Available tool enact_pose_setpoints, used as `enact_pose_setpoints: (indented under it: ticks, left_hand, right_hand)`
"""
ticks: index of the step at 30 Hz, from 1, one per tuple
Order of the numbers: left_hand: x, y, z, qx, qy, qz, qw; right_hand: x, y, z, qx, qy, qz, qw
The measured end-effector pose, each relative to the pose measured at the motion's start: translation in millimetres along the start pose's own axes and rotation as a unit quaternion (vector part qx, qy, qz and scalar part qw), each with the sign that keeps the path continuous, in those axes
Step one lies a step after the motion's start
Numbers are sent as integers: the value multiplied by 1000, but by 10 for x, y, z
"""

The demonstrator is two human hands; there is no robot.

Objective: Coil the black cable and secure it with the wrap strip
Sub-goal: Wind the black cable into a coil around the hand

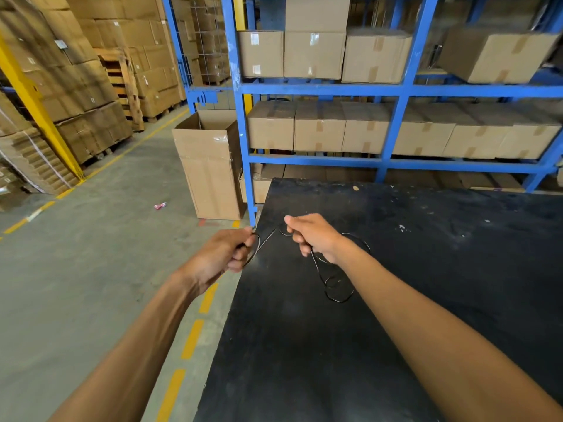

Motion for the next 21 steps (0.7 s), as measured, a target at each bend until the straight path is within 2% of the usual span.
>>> enact_pose_setpoints:
  ticks: [3,6,10,13,17,21]
  left_hand:
    - [-139,-10,-32,15,-16,-58,998]
    - [-233,-7,-91,28,-22,-37,999]
    - [-274,18,-144,106,-51,-5,993]
    - [-263,9,-160,140,-52,106,983]
    - [-129,21,-200,148,-23,302,941]
    - [86,8,-224,134,-29,340,930]
  right_hand:
    - [-290,25,32,-10,44,-26,999]
    - [-475,-31,127,-16,105,4,994]
    - [-547,-154,273,-26,172,72,982]
    - [-485,-281,354,-31,204,95,974]
    - [-204,-523,423,-46,211,96,972]
    - [194,-751,437,-116,190,98,970]
Point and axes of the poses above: each hand's wrist, its own z-axis away from the middle knuckle, its own y-axis out of the back of the hand, x = y × z, the point moved 3 cm from there along -z, towards the middle knuckle, and after that the axes turned 14 degrees about z, right-handed, at the moved point
